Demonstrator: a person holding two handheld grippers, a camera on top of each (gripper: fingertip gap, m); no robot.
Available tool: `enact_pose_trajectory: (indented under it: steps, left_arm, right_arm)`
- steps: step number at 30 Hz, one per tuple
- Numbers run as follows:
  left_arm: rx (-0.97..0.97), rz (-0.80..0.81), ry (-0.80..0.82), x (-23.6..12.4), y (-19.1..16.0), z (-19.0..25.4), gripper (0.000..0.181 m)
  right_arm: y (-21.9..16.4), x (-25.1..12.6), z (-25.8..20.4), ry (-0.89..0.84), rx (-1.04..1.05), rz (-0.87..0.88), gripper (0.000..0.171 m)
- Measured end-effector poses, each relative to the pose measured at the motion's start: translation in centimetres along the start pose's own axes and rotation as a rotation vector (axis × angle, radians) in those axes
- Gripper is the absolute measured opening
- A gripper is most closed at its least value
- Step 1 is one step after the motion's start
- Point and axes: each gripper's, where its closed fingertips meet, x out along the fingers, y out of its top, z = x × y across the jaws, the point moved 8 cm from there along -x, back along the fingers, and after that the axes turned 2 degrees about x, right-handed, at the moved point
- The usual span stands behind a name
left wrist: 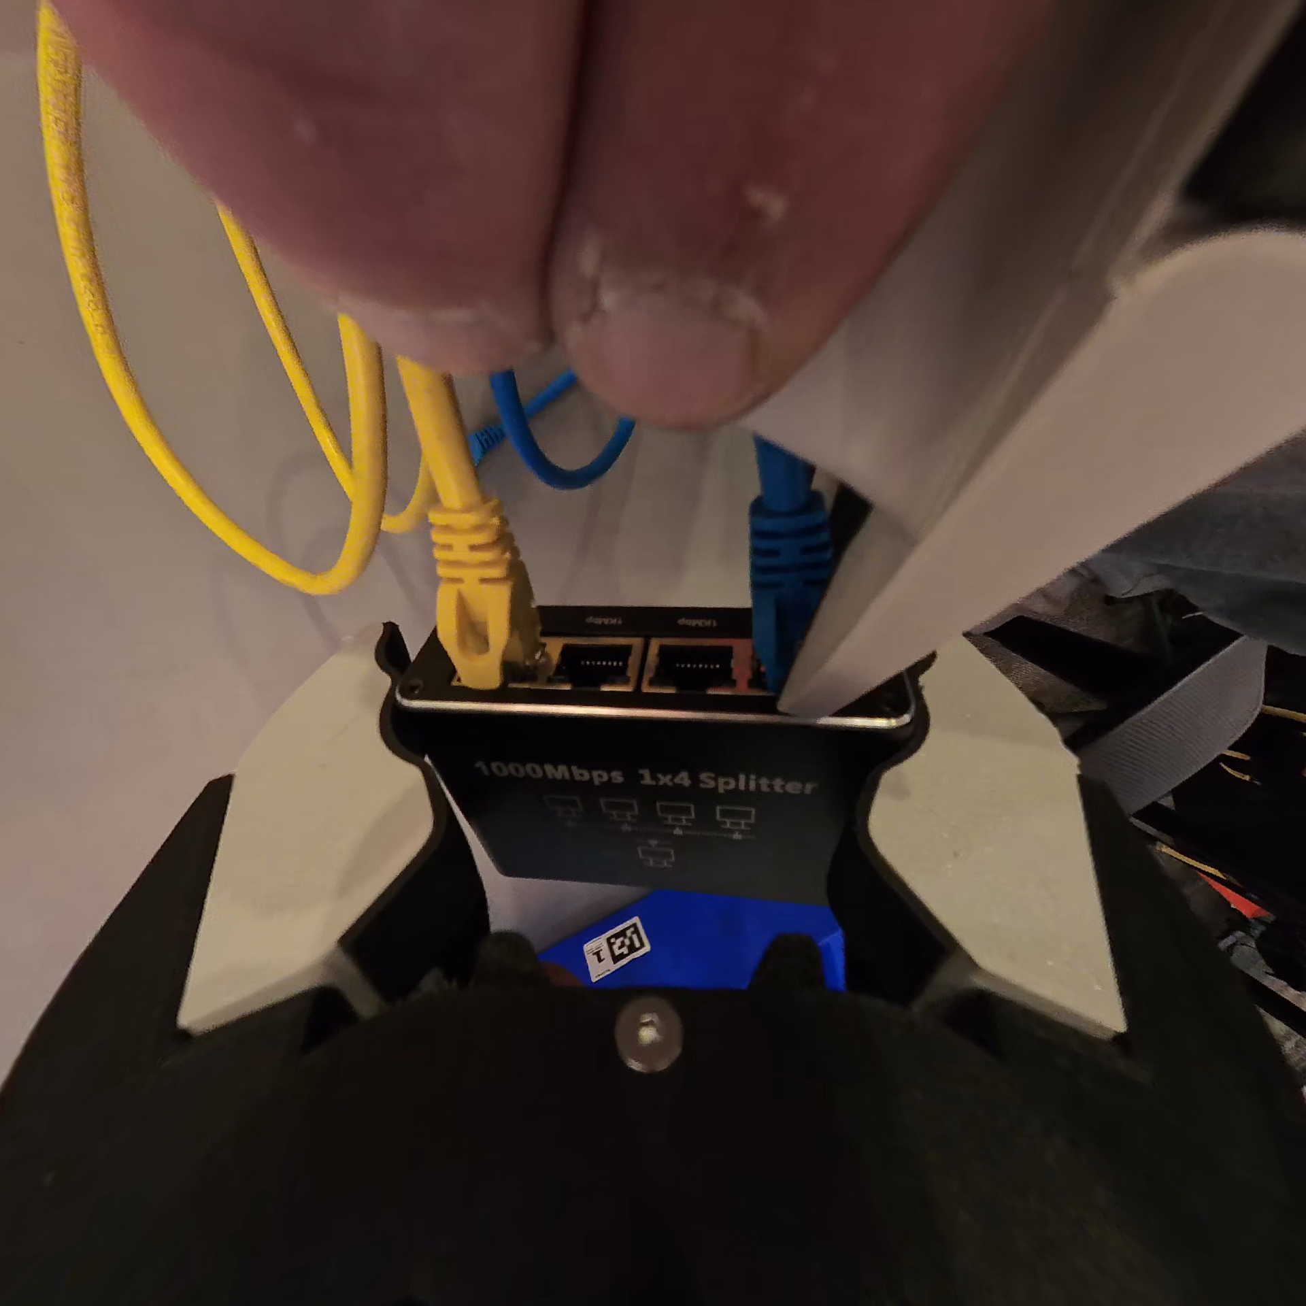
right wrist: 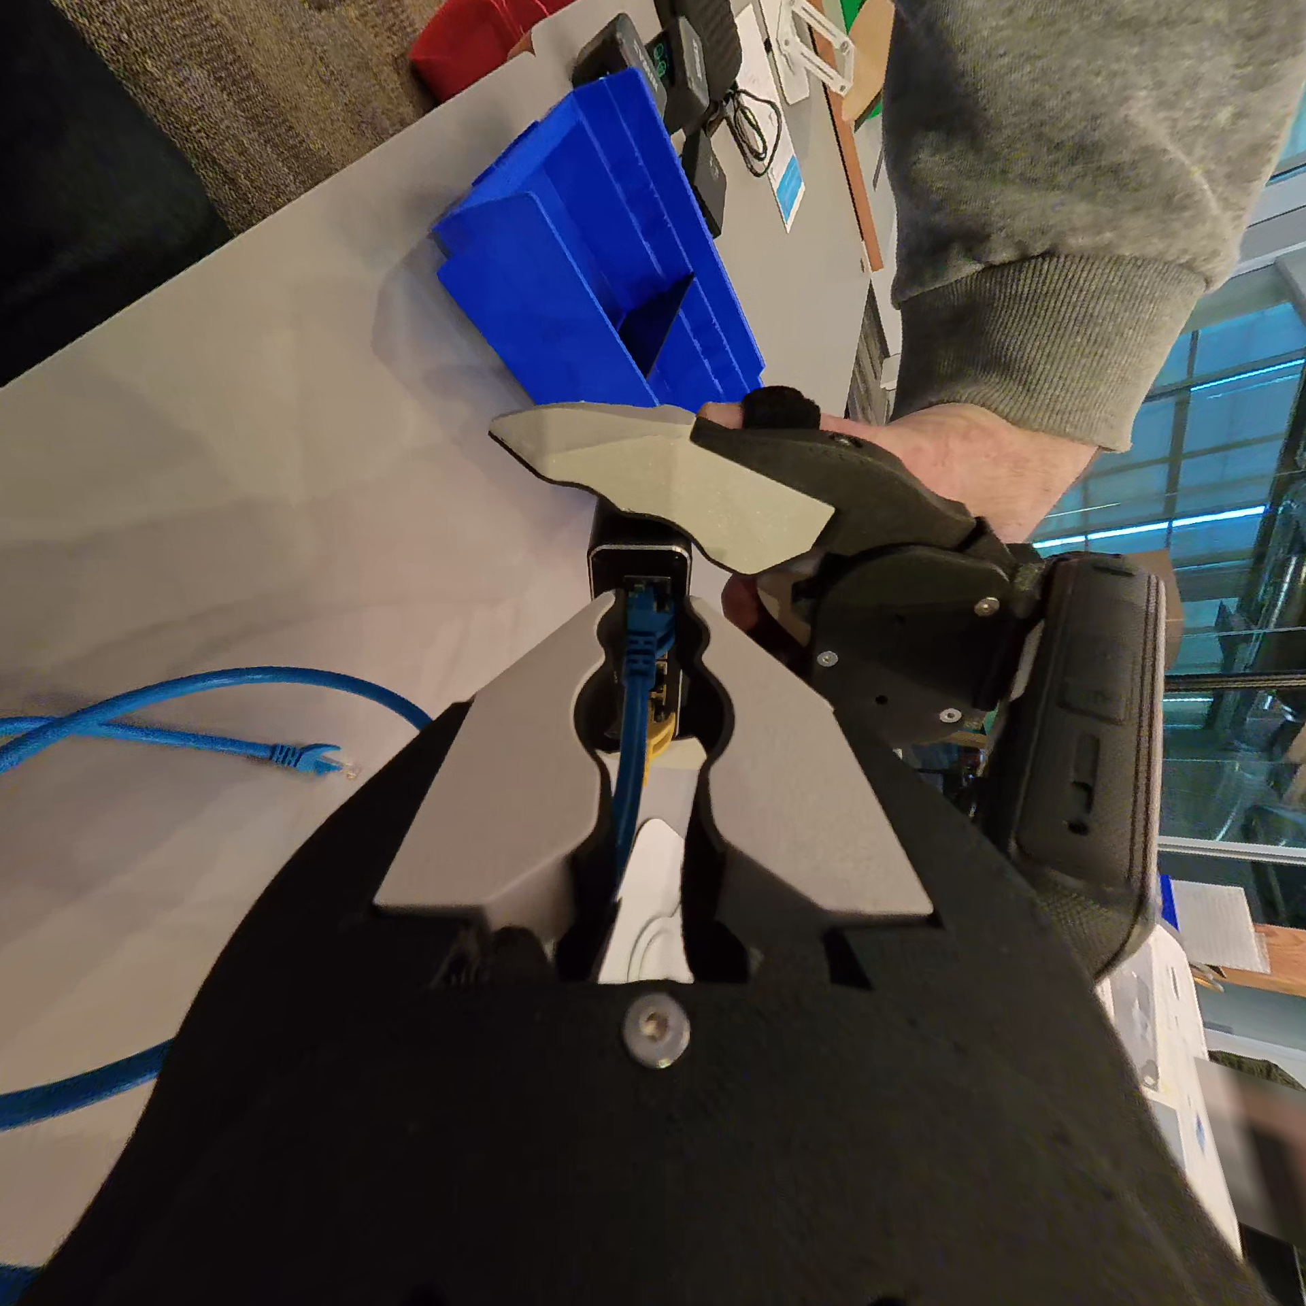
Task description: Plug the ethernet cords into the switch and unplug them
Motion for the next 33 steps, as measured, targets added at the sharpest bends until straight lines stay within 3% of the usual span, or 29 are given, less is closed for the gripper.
enact_pose_trajectory:
  steps: [11,23,33]
  left_arm:
    - [0.002,-0.010,0.001,0.1,0.1,-0.3,0.128]
    - [-0.061,0.116,-0.003,-1.7,-0.3,-0.7,0.127]
    - [-0.068,0.102,-0.001,-1.5,-0.5,-0.9,0.127]
  right_arm:
    - [0.1,0.1,0.0,0.031,-0.033,-0.066,0.009]
    - [-0.3,0.0,0.1,-0.181,0.021,-0.065,0.009]
    - [-0.2,0.0,0.0,-0.117,-0.003,-0.041,0.018]
